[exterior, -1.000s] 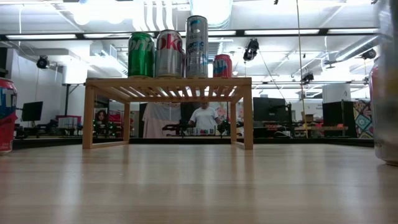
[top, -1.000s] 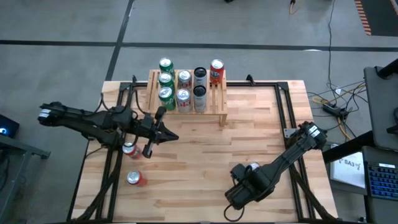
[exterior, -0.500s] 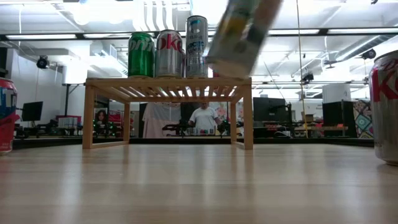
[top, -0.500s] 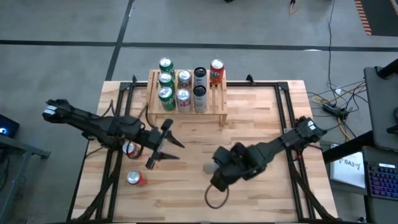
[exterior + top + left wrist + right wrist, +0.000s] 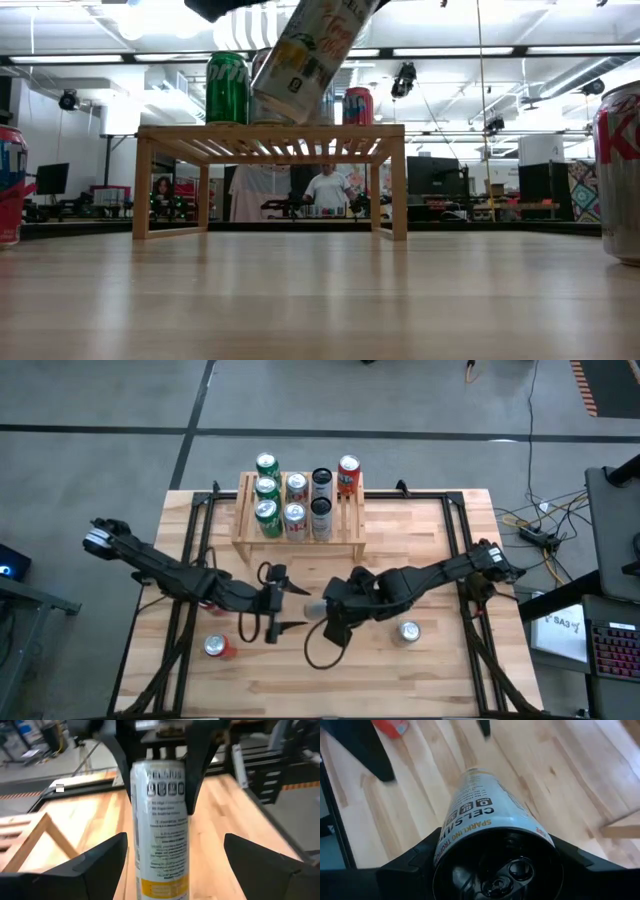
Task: Place canned beverage on shelf
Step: Put the yellow soda can on the shelf
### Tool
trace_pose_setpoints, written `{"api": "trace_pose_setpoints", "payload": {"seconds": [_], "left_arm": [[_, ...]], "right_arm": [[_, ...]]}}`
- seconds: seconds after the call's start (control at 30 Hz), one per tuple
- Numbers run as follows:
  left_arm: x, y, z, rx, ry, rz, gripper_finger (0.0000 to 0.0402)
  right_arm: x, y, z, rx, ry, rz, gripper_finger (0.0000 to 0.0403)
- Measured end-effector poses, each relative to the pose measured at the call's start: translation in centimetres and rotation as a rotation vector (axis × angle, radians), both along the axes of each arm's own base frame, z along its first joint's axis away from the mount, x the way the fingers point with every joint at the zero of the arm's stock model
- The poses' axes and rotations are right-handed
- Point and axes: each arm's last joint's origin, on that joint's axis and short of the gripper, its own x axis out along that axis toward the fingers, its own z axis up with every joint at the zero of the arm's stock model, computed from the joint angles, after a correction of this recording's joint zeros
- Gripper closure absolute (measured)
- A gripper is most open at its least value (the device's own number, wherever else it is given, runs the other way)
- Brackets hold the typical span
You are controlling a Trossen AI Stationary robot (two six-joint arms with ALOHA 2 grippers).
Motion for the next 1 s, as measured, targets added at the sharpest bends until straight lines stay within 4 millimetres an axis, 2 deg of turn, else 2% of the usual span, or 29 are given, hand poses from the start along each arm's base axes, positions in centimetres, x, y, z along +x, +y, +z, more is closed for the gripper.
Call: {"api": "trace_pose_setpoints", "payload": {"seconds": [0.23, 0.8, 0.9, 1.0], "left_arm": [[1.0, -0.3, -1.2, -0.006, 0.019, 0.039, 0.0092], [2.2, -0.7, -3.0, 0.003, 0.049, 0.103, 0.0095], [2.3, -0.6, -2.9, 0.001, 0.042, 0.109, 0.0115], [2.2, -0.7, -2.9, 0.002, 0.04, 0.109, 0.0161]], "right_arm": [[0.6, -0.7, 0.2, -0.022, -0.035, 0.03, 0.0164], [1.8, -0.9, 0.9, 0.008, -0.161, 0.027, 0.0164], [1.8, -0.9, 0.9, 0.006, -0.162, 0.027, 0.0164], [1.8, -0.9, 1.0, 0.005, -0.162, 0.035, 0.0164]]}}
